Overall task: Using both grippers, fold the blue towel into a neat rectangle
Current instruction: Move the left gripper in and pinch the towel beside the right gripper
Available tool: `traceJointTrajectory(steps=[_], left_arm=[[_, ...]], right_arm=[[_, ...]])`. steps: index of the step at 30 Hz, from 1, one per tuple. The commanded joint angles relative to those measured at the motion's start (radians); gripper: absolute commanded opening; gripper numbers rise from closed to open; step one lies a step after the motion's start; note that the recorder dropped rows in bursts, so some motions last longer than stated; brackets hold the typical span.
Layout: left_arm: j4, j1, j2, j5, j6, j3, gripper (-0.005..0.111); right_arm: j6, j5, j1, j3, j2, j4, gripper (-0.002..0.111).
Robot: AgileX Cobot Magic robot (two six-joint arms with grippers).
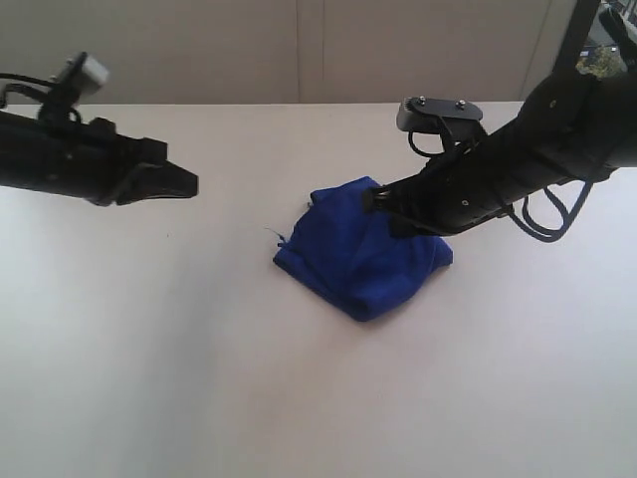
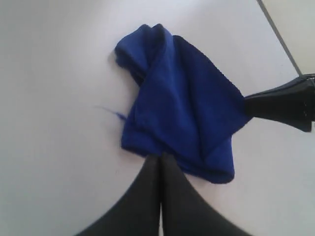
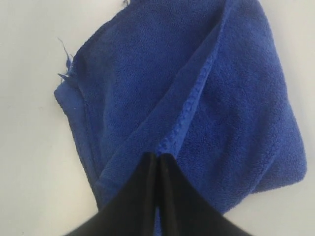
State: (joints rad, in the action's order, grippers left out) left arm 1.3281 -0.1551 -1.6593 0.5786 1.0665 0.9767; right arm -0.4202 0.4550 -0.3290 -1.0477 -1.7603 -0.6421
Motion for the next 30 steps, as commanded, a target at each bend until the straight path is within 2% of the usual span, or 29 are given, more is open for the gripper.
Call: traceJointTrajectory(steps=[1, 5, 10, 12, 17, 20, 30], left_arm=[[0.098, -0.085, -0.162, -0.018, 0.105, 0.097, 0.0], [0.098, -0.142, -0.294, -0.018, 0.089, 0.212, 0.0], [0.098, -0.178, -0.374, -0.029, 0.093, 0.278, 0.0], [0.098, -0.191, -0.394, -0.029, 0.113, 0.295, 0.006], [0.098, -0.208, -0.421, -0.085, 0.119, 0.306, 0.033], [0.107, -0.208, -0.425, -0.094, 0.119, 0.306, 0.041], [0.239, -0.208, -0.445, -0.088, 0.237, 0.306, 0.042]], right_arm=[[-0.013, -0.008, -0.001, 0.001, 0.012, 0.011, 0.0], [-0.013, -0.008, -0.001, 0.001, 0.012, 0.011, 0.0], [-0.013, -0.006, -0.001, 0.001, 0.012, 0.011, 0.0], [-0.013, -0.006, -0.001, 0.001, 0.012, 0.011, 0.0], [-0.013, -0.006, -0.001, 0.001, 0.012, 0.011, 0.0], [-0.013, -0.006, -0.001, 0.001, 0.012, 0.011, 0.0], [-0.013, -0.008, -0.001, 0.001, 0.012, 0.011, 0.0]])
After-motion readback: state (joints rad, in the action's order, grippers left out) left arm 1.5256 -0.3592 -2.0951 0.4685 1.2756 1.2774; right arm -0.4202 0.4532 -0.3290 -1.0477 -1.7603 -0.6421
